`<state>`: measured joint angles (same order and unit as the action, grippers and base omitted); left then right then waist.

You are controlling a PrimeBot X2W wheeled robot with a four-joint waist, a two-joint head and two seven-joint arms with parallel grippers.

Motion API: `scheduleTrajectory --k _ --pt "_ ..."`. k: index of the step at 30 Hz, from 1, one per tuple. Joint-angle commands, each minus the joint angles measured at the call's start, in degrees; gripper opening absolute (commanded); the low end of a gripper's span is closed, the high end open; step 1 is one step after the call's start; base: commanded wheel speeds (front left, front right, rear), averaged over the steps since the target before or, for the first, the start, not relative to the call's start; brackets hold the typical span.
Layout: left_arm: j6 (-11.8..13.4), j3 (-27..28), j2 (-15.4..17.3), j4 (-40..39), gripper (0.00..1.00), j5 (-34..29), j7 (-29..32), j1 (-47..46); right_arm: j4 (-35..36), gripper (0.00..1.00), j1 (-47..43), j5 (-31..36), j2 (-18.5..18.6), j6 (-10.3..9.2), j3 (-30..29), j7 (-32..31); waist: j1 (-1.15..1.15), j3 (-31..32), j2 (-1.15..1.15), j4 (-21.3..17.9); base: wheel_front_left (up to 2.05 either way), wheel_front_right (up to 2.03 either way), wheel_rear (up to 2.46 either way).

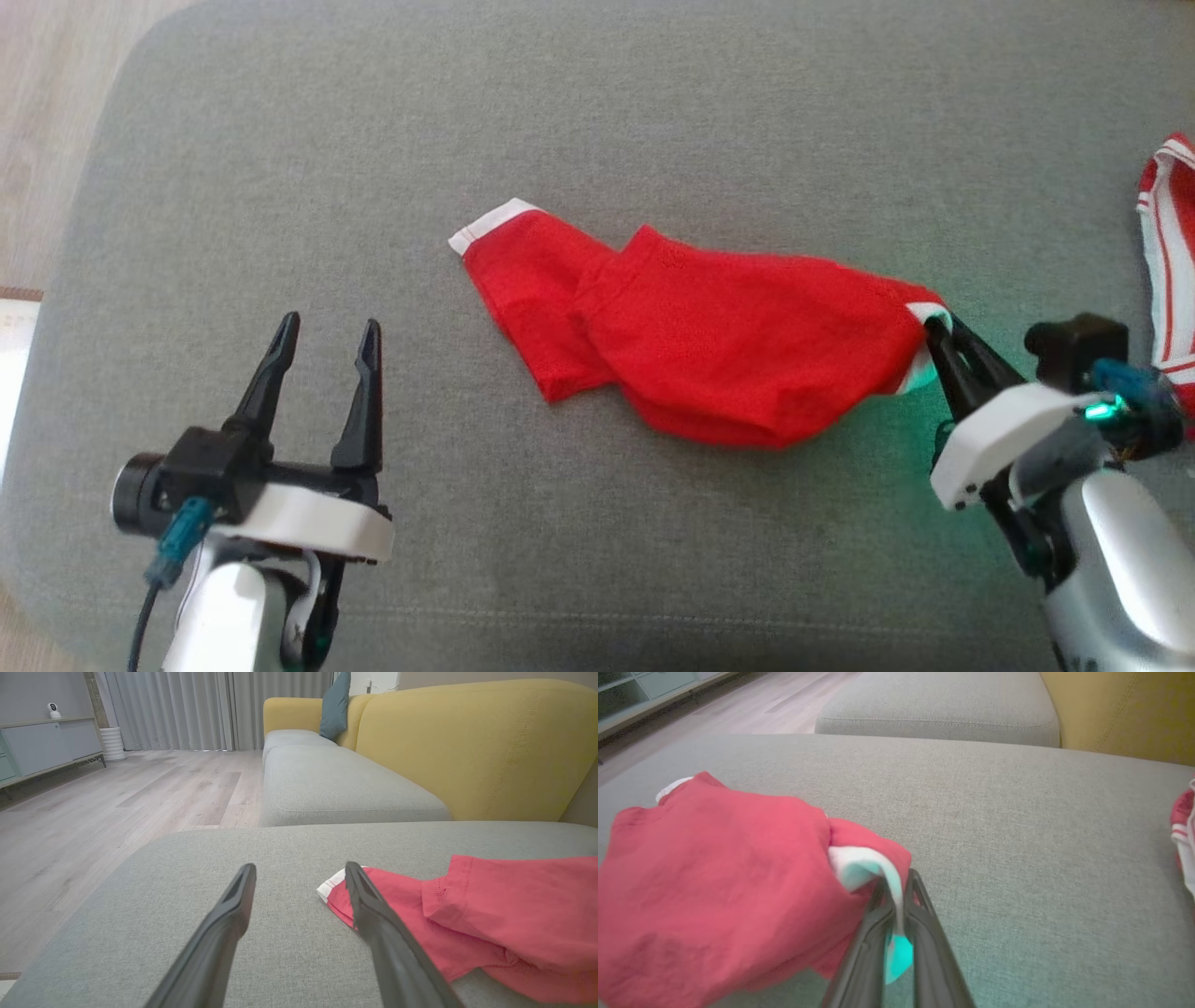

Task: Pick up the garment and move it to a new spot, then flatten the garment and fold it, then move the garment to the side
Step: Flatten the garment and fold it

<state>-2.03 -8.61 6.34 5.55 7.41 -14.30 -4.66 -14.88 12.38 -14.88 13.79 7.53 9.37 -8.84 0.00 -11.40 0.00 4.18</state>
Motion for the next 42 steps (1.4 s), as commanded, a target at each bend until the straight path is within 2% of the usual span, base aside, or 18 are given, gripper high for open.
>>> scheduleTrajectory --k 1,2,3,7,12,15,19,24,28,33,42 --pt "0.01 1.65 0.26 -1.83 1.0 0.48 -0.68 -2.62 0.28 0.29 2.42 -0.54 0.97 -0.04 0.73 0.23 0.0 -0.37 0.0 0.33 0.0 0.0 0.0" --pt "0.0 1.65 0.17 -1.87 1.0 0.52 -0.68 -2.72 -1.08 0.77 3.38 -0.48 1.13 -0.04 0.75 0.49 0.0 -0.54 0.0 0.44 0.0 0.0 0.0" --pt "-0.04 1.64 0.07 -1.9 1.0 0.55 -0.68 -2.8 -2.34 1.0 4.24 -0.85 1.0 -0.04 0.91 1.06 0.0 -0.67 0.0 0.57 0.0 0.0 0.0" --pt "-0.13 1.74 -0.19 -1.91 1.0 0.56 -0.69 -2.84 -6.79 1.0 6.21 -1.8 -0.01 -0.04 0.56 4.03 0.0 -0.82 0.0 0.72 0.0 0.0 0.0" --pt "-0.17 2.08 -0.29 -1.85 1.0 0.43 -0.69 -2.37 -7.72 1.0 5.06 -0.56 -1.68 -0.04 -4.03 8.59 0.0 -0.29 0.0 0.43 0.0 0.0 0.0" --pt "-0.13 2.54 -0.06 -1.76 1.0 0.24 -0.69 -1.93 -2.98 1.0 2.36 0.46 -3.21 -0.04 -8.34 12.22 0.0 0.52 0.0 -0.02 0.0 0.0 0.0" --pt "0.15 2.97 0.2 -1.78 1.0 0.01 -0.69 -1.37 5.48 1.0 -0.49 3.43 -5.33 -0.04 -10.46 14.9 0.0 1.57 0.0 -0.68 0.0 0.0 0.0" --pt "0.38 3.23 0.61 -1.5 1.0 -0.12 -0.7 -0.46 14.42 1.0 -4.95 6.2 -8.17 -0.04 -9.31 13.8 0.0 3.16 0.0 -1.37 0.0 0.0 0.0" --pt "0.53 3.15 1.0 -1.19 1.0 -0.22 -0.7 0.39 18.8 1.0 -9.29 6.91 -9.68 -0.04 -8.35 12.22 0.0 4.3 0.0 -1.82 0.0 0.0 0.0" --pt "0.71 3.18 1.51 -1.28 1.0 -0.1 -0.7 0.89 21.51 1.0 -13.26 6.3 -10.59 -0.04 -7.65 11.04 0.0 4.82 0.0 -2.44 0.0 0.0 0.0" --pt "0.78 2.84 2.0 -1.18 1.0 0.25 -0.3 0.9 22.76 1.0 -14.14 5.98 -10.87 -0.04 -7.63 10.29 0.0 4.9 0.0 -2.79 0.0 0.0 0.0"
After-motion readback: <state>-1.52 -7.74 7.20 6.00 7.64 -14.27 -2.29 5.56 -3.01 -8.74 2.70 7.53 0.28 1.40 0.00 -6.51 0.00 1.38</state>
